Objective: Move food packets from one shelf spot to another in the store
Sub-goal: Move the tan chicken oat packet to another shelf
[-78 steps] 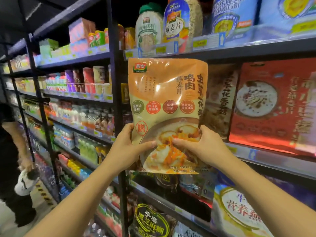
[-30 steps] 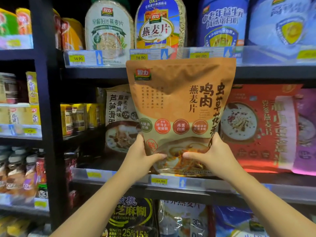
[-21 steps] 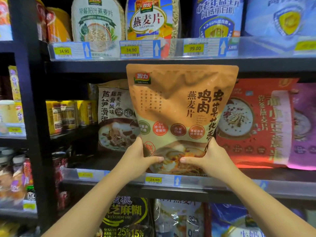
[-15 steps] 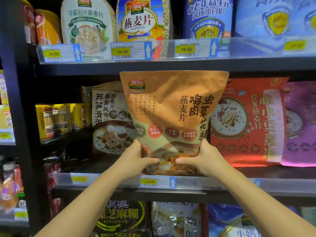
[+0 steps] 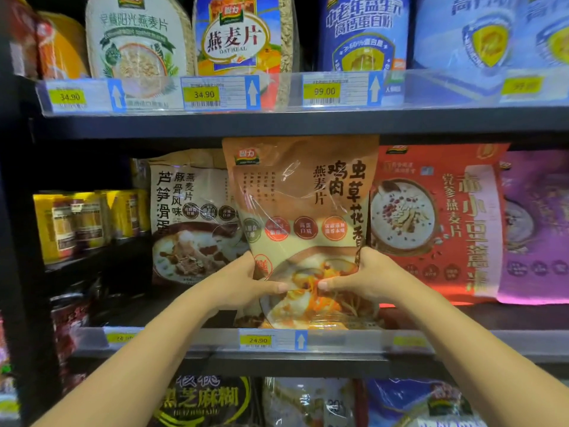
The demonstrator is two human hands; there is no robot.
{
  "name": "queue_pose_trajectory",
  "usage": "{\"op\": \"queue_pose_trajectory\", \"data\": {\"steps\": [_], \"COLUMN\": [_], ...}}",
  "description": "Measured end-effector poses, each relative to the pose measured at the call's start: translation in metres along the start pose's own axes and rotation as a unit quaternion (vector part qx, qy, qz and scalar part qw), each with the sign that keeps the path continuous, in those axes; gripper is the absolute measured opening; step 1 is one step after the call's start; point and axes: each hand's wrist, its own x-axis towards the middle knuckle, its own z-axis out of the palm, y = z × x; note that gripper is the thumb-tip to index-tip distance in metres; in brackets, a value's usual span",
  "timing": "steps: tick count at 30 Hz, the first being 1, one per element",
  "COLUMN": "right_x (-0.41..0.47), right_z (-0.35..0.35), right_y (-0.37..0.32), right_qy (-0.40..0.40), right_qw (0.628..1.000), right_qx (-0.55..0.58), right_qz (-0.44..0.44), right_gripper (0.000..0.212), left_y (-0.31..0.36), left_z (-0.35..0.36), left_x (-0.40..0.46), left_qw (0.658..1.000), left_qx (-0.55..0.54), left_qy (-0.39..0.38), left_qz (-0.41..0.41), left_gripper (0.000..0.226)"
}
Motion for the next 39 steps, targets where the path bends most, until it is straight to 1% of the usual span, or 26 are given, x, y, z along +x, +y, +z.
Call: {"op": "queue_pose_trajectory", "data": {"steps": [1,2,3,6,7,8,10,12,14,16,17,20,22,24,26,27,29,31,33,36,39], "right_x": [-0.001,-0.002,-0.003,-0.003,-0.002,0.000,0.001,0.000,-0.004,-0.007,-0.010,-0.017,-0.022,-0.027,-0.033,-0.036,-0.044,-0.051,-0.055,-0.062,-0.070], "right_z": [-0.005,-0.007,-0.007,0.001,0.004,0.006,0.008,0.009,0.010,0.008,0.007,0.001,-0.005,-0.010,-0.017,-0.020,-0.026,-0.032,-0.038,-0.044,-0.039], "right_y": [0.002,0.005,0.007,0.016,0.019,0.021,0.023,0.024,0.023,0.020,0.017,0.009,0.002,-0.003,-0.007,-0.009,-0.013,-0.017,-0.020,-0.024,-0.023], "right_qy": [-0.008,-0.012,-0.011,-0.003,-0.004,-0.006,-0.003,-0.001,0.002,0.014,0.022,0.030,0.031,0.026,0.016,0.010,-0.002,0.007,0.034,0.046,0.061], "right_qw": [1.000,1.000,1.000,0.999,0.999,0.998,0.997,0.997,0.997,0.998,0.998,0.998,0.998,0.997,0.996,0.995,0.993,0.993,0.995,0.996,0.994], "right_qx": [0.003,0.004,0.008,0.035,0.046,0.058,0.072,0.078,0.077,0.066,0.054,0.025,0.018,0.003,-0.034,-0.057,-0.088,-0.081,-0.038,0.031,0.008], "right_qz": [-0.001,0.003,0.014,0.031,0.027,0.025,0.030,0.028,0.020,0.014,0.016,0.042,0.059,0.068,0.076,0.081,0.085,0.085,0.080,0.072,0.086], "right_gripper": [0.112,0.108,0.100,0.077,0.075,0.077,0.082,0.083,0.082,0.087,0.093,0.114,0.125,0.137,0.148,0.150,0.144,0.134,0.126,0.120,0.125], "left_y": [0.001,0.003,0.004,0.008,0.008,0.009,0.006,0.003,0.005,0.007,0.007,0.009,0.007,0.006,0.007,0.008,0.011,0.017,0.025,0.033,0.033], "left_z": [0.001,0.003,0.005,0.013,0.015,0.016,0.017,0.019,0.021,0.022,0.023,0.019,0.014,0.007,-0.001,-0.005,-0.012,-0.017,-0.019,-0.016,-0.012], "left_x": [0.003,0.007,0.009,0.018,0.019,0.018,0.016,0.014,0.009,0.004,0.001,-0.011,-0.017,-0.024,-0.033,-0.037,-0.044,-0.051,-0.055,-0.059,-0.064], "left_qw": [1.000,1.000,0.999,0.999,0.999,0.999,1.000,1.000,0.999,0.998,0.997,0.994,0.992,0.993,0.990,0.987,0.979,0.974,0.978,0.988,0.984], "left_qx": [0.004,0.010,0.016,0.027,0.026,0.025,0.018,0.018,0.013,-0.003,-0.014,-0.028,-0.031,0.015,0.095,0.131,0.185,0.210,0.184,0.117,0.145], "left_qy": [-0.013,-0.019,-0.019,-0.012,-0.012,-0.014,-0.010,-0.007,0.008,0.033,0.042,0.084,0.104,0.095,0.071,0.059,0.049,0.054,0.070,0.089,0.087], "left_qz": [-0.001,-0.012,-0.025,-0.022,-0.023,-0.024,-0.023,-0.024,-0.037,-0.054,-0.059,-0.069,-0.070,-0.068,-0.072,-0.073,-0.075,-0.073,-0.064,-0.053,-0.055], "left_gripper": [0.056,0.045,0.035,0.032,0.028,0.024,0.023,0.028,0.043,0.052,0.056,0.081,0.083,0.082,0.089,0.094,0.102,0.103,0.099,0.092,0.091]}}
